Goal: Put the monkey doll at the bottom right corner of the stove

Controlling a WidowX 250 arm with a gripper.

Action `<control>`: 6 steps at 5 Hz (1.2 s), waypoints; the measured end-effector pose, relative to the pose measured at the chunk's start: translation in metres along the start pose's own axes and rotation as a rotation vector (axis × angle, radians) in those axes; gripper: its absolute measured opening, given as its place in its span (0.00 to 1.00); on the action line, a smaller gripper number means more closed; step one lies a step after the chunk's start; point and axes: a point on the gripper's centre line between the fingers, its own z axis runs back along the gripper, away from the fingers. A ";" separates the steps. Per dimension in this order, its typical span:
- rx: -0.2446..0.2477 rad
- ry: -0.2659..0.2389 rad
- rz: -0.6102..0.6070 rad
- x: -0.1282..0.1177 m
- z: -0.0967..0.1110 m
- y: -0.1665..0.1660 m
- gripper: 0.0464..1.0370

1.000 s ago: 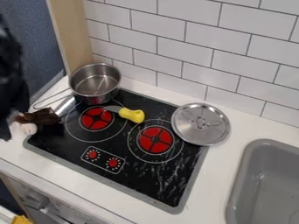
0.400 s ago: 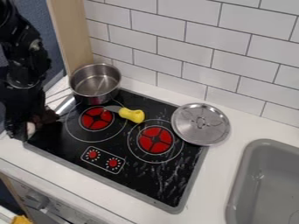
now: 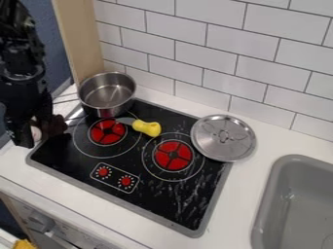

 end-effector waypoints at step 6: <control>-0.159 0.120 -0.014 -0.043 0.055 0.047 0.17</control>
